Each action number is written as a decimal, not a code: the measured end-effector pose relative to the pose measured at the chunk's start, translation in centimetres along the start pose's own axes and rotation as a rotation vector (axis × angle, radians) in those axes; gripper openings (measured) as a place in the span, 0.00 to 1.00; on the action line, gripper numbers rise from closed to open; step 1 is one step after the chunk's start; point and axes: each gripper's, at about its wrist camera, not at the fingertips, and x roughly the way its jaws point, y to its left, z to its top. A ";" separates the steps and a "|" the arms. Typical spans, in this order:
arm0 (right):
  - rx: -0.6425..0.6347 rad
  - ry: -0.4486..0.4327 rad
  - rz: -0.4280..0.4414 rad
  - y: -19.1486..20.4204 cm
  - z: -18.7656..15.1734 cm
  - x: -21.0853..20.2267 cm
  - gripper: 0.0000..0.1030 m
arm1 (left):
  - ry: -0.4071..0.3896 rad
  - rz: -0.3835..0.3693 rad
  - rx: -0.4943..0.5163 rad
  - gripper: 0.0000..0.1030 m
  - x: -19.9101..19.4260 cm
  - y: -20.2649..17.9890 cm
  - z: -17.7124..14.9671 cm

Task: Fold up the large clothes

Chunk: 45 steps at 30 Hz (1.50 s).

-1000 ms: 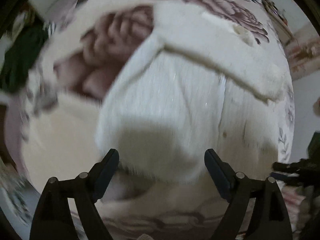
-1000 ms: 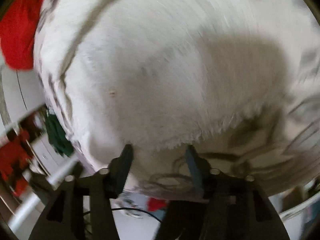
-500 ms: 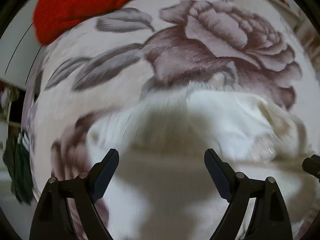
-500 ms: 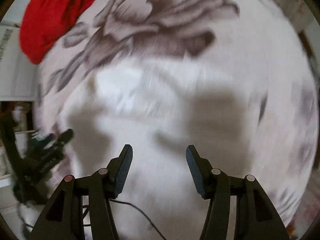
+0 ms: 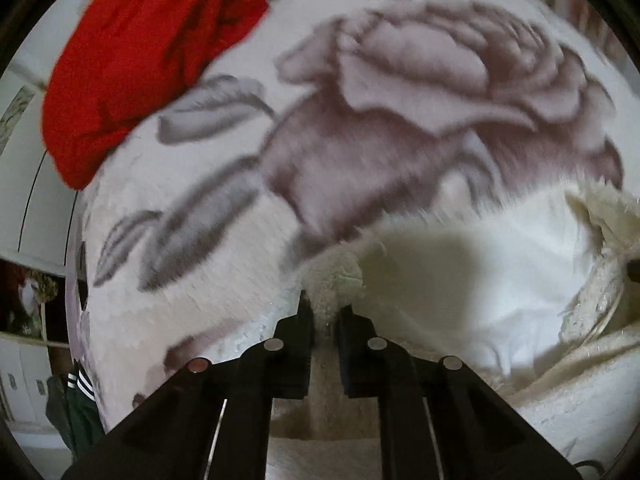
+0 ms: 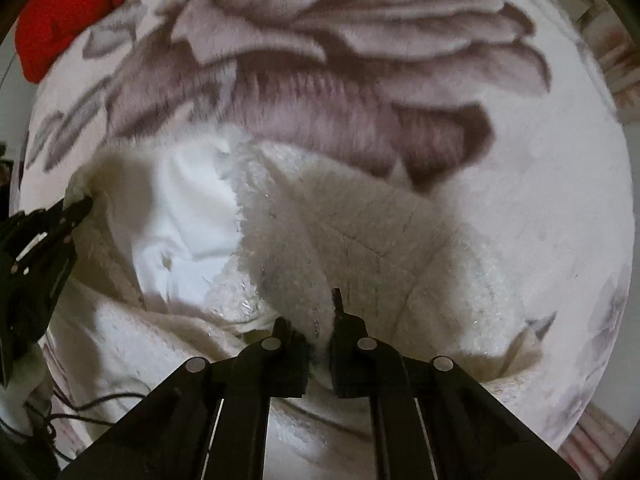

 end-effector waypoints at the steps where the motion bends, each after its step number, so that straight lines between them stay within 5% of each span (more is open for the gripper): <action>1: 0.006 -0.017 0.000 -0.2 0.1 -0.5 0.07 | -0.003 -0.004 -0.019 0.08 0.2 0.6 0.7; 13: 0.107 -0.071 -0.034 -0.8 3.1 -1.6 0.06 | 0.097 -0.034 -0.110 0.08 4.4 1.0 4.1; 17: 0.101 0.032 0.033 -0.6 4.1 1.0 0.09 | 0.099 -0.011 -0.097 0.15 2.7 0.2 3.2; 18: 0.107 0.061 0.074 -1.2 3.9 0.7 0.13 | 0.083 -0.038 -0.106 0.17 1.5 0.2 2.6; 21: 0.101 0.055 0.201 -3.3 1.2 -2.8 0.58 | 0.028 -0.134 -0.157 0.39 -2.1 0.6 0.4; 22: 0.097 0.033 0.217 -4.4 -0.8 -4.6 0.67 | 0.007 -0.181 -0.179 0.63 -3.6 0.8 -0.8; 23: 0.096 0.016 0.221 -5.5 -2.8 -6.1 0.67 | -0.002 -0.215 -0.192 0.91 -4.8 0.9 -1.9; 28: 0.234 0.060 0.245 -11.7 -15.2 -8.6 0.67 | -0.003 -0.242 -0.251 0.93 -9.6 -0.1 -9.0; 36: 0.462 0.316 0.287 -16.1 -33.3 -0.8 0.67 | 0.195 -0.122 -0.263 0.93 -10.3 -4.1 -25.1; 37: 0.461 0.323 0.269 -16.0 -34.5 -0.3 0.60 | 0.234 -0.097 -0.246 0.93 -9.5 -4.8 -27.1; 38: 0.464 0.324 0.241 -16.2 -36.0 0.3 0.23 | 0.271 -0.075 -0.235 0.93 -8.6 -5.3 -28.9; 39: 0.467 0.319 0.200 -16.6 -37.4 0.9 0.13 | 0.297 -0.067 -0.231 0.93 -8.0 -5.5 -30.0; 42: 0.502 0.294 0.180 -18.1 -39.1 1.0 0.11 | 0.239 -0.067 -0.219 0.98 -7.4 -6.0 -31.9; 45: 0.424 0.333 0.183 -17.5 -37.4 0.0 0.11 | 0.207 -0.071 -0.206 1.00 -6.9 -6.2 -31.7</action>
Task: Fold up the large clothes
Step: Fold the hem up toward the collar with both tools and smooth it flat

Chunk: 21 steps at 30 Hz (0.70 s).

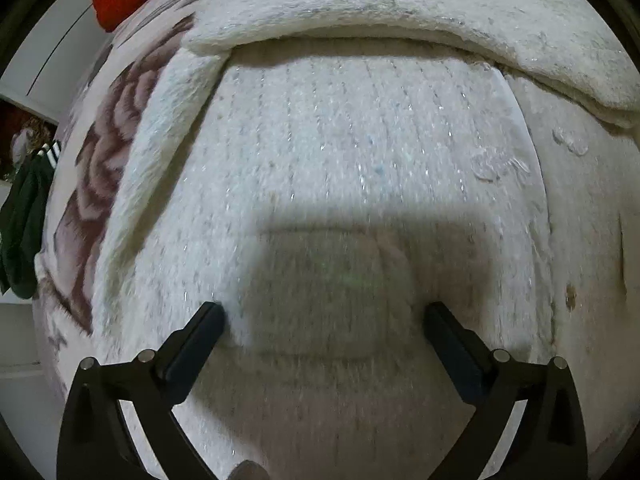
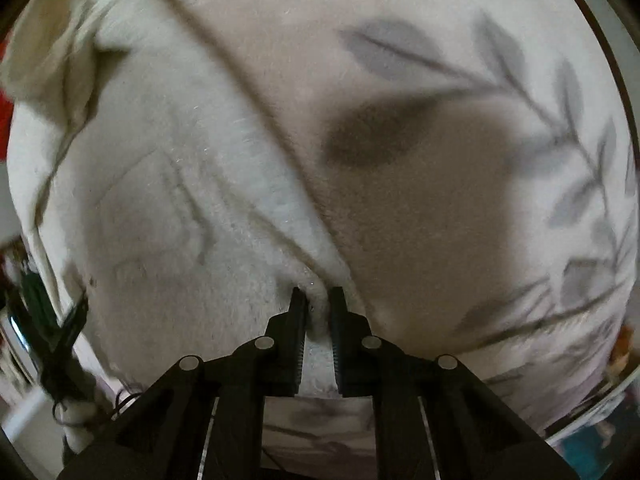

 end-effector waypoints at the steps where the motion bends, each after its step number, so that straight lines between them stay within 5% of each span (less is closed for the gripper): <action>1: -0.004 0.010 0.037 0.4 1.0 -1.2 0.15 | -0.007 -0.008 -0.004 1.00 0.2 0.0 0.2; 3: 0.033 -0.049 0.204 0.6 3.6 -4.3 0.23 | -0.021 -0.019 -0.012 1.00 0.3 0.2 0.5; 5: 0.067 -0.147 0.368 0.7 7.3 -7.3 0.63 | -0.034 -0.025 -0.024 1.00 0.4 0.2 0.8; 7: 0.070 -0.220 0.468 1.2 11.1 -8.8 0.75 | -0.039 -0.024 -0.028 1.00 0.4 0.2 0.9; 9: 0.099 -0.223 0.575 2.1 16.3 -8.4 0.75 | -0.042 -0.019 -0.030 1.00 0.4 0.2 1.2; 13: 0.117 -0.094 0.701 5.1 22.0 -4.5 0.75 | -0.028 -0.015 -0.034 1.00 0.3 0.9 1.3; 14: 0.093 -0.094 0.673 6.4 22.0 -3.6 0.60 | -0.021 -0.015 -0.034 1.00 0.2 1.0 1.3; 16: -0.049 -0.174 0.408 9.4 22.1 -4.0 0.29 | -0.002 -0.017 -0.045 1.00 0.0 1.1 1.7; 17: -0.054 -0.206 0.347 9.5 22.2 -4.2 0.19 | 0.005 -0.018 -0.056 1.00 -0.3 0.9 2.3; 21: 0.046 -0.193 0.337 7.3 22.5 -4.7 0.19 | 0.004 0.061 -0.085 1.00 -2.3 1.0 3.6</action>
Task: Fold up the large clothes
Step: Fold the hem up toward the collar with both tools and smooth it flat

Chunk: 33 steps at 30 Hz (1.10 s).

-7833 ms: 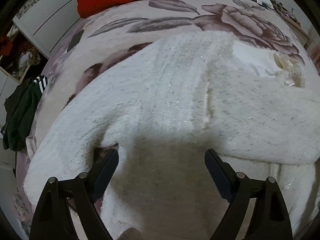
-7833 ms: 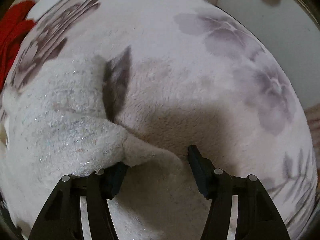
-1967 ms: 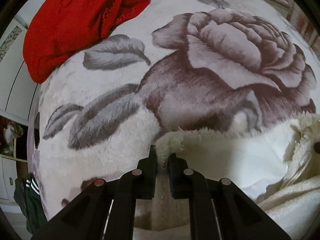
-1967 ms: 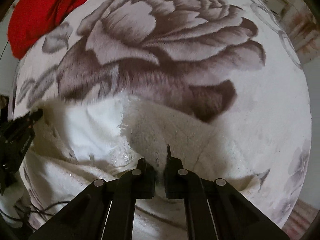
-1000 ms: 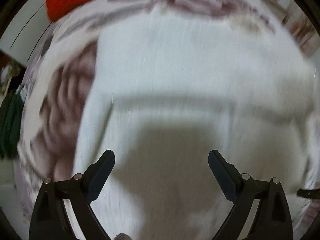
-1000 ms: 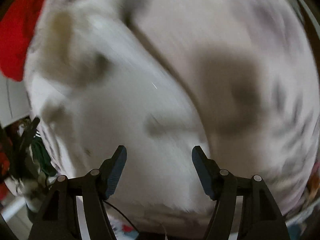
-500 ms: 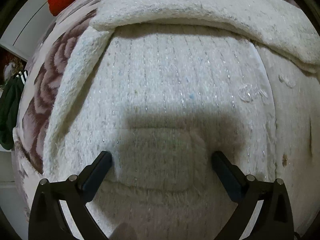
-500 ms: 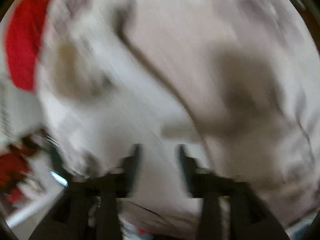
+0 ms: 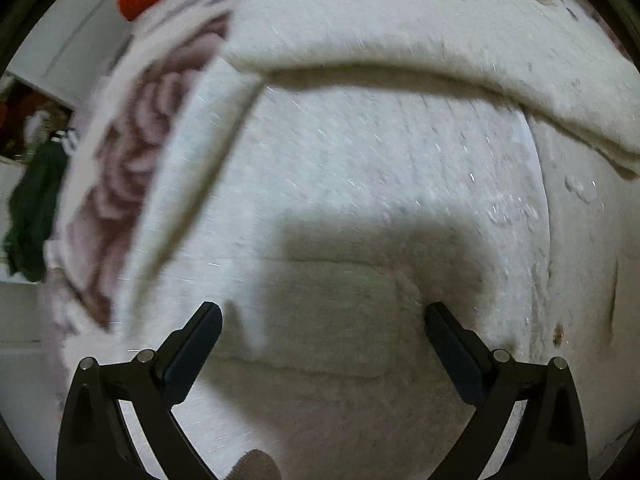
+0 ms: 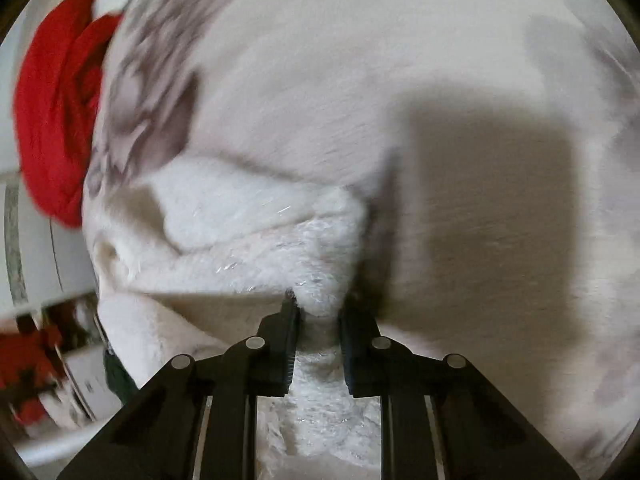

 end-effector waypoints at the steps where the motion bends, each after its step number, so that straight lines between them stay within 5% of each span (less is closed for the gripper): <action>1: -0.007 0.017 0.001 0.3 -0.6 -0.9 0.21 | -0.011 0.009 -0.006 1.00 -0.6 0.1 0.4; 4: -0.086 -0.061 -0.100 2.1 -2.6 -5.8 0.29 | -0.044 0.004 -0.022 1.00 -2.7 0.0 2.1; 7: -0.174 -0.173 -0.032 4.5 -5.2 -11.3 0.29 | -0.093 0.023 -0.009 1.00 -4.3 -0.7 4.1; 12: -0.312 0.027 0.191 9.7 -8.0 -8.5 0.29 | -0.118 0.058 0.032 1.00 -4.6 -2.8 4.7; 13: -0.341 0.070 0.158 10.4 -7.9 -6.5 0.28 | -0.110 0.060 0.037 1.00 -4.4 -2.9 4.7; 16: -0.395 0.028 -0.192 9.7 -6.2 -1.8 0.24 | -0.086 0.066 0.045 1.00 -4.0 -3.9 4.5; 17: -0.404 0.042 -0.296 8.2 -5.1 0.3 0.02 | -0.077 0.064 0.047 1.00 -3.9 -4.2 4.3; 21: -0.335 0.120 -0.180 6.9 -3.7 -0.6 0.00 | -0.075 0.040 0.081 1.00 -5.2 -5.6 3.6; 22: -0.321 0.121 -0.135 6.9 -4.0 -2.1 0.05 | -0.085 0.024 0.107 1.00 -6.0 -6.4 3.1; 25: -0.305 0.093 -0.124 4.9 -5.7 -7.7 0.58 | -0.083 -0.081 0.183 1.00 -8.3 -9.6 1.0; 29: -0.237 0.119 -0.178 -1.8 -9.4 -13.2 0.61 | 0.002 -0.309 0.331 1.00 -10.8 -17.1 -4.7; 33: -0.121 0.143 -0.220 -11.2 -13.2 -16.6 0.61 | 0.037 -0.366 0.430 1.00 -11.5 -23.8 -9.9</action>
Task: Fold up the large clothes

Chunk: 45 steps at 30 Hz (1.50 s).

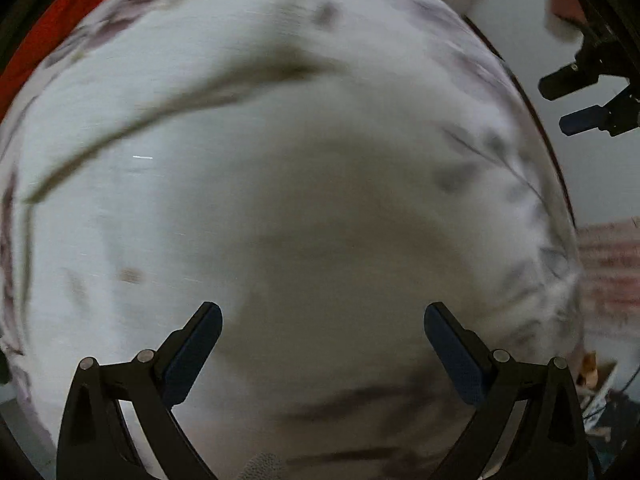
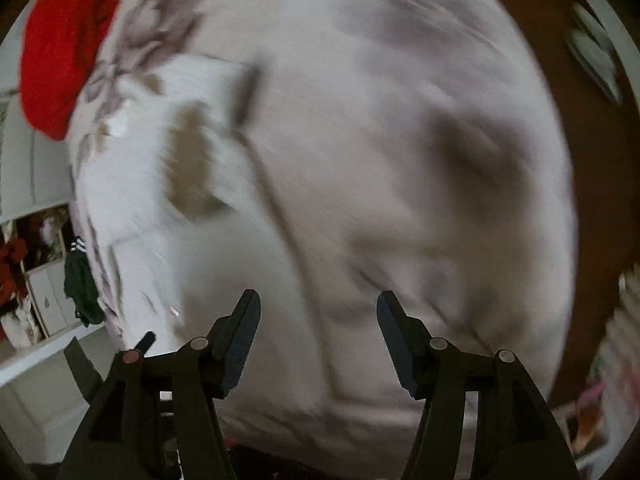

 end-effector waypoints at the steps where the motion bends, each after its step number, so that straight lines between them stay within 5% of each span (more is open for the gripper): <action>1: 0.020 0.003 0.001 -1.9 -0.5 0.3 0.61 | 0.005 0.000 0.012 1.00 0.6 -1.3 -0.3; 6: 0.148 -0.012 0.007 -8.7 -4.1 1.1 0.61 | 0.028 0.106 0.027 1.00 3.3 -6.2 -0.7; 13: 0.156 -0.076 -0.087 -11.2 -4.8 3.4 0.61 | 0.042 0.271 0.020 1.00 6.6 -8.1 0.4; 15: 0.172 -0.066 -0.053 -11.7 -4.8 4.3 0.61 | 0.023 0.296 -0.006 0.83 7.1 -7.7 1.0; 17: 0.180 -0.055 -0.016 -11.9 -5.0 4.8 0.61 | -0.031 0.296 -0.059 0.18 6.1 -6.8 1.5; 19: 0.153 -0.048 0.019 -11.4 -4.8 5.0 0.61 | -0.085 0.279 -0.113 0.13 4.5 -5.8 1.6; 23: 0.097 -0.050 0.232 -9.3 -2.2 5.0 0.62 | -0.172 0.298 -0.205 0.12 1.3 -3.2 1.3; 25: 0.056 -0.043 0.444 -7.6 0.4 5.8 0.74 | -0.190 0.319 -0.226 0.12 0.4 -2.6 1.3; 29: 0.048 -0.010 0.838 -3.3 6.8 9.8 0.82 | -0.191 0.332 -0.240 0.12 -0.4 -2.4 2.1; 32: 0.030 0.057 0.980 0.7 11.1 13.6 0.82 | -0.186 0.329 -0.248 0.12 -0.1 -0.6 2.0; 37: -0.056 0.151 0.919 6.4 15.4 18.1 0.83 | -0.176 0.300 -0.275 0.12 -0.5 0.1 2.0; 42: -0.185 0.198 0.801 11.7 16.4 18.7 0.84 | -0.183 0.271 -0.295 0.12 -1.2 1.1 2.0; 45: -0.211 0.143 0.673 12.8 15.9 17.8 0.66 | -0.194 0.257 -0.304 0.12 -1.7 1.7 1.9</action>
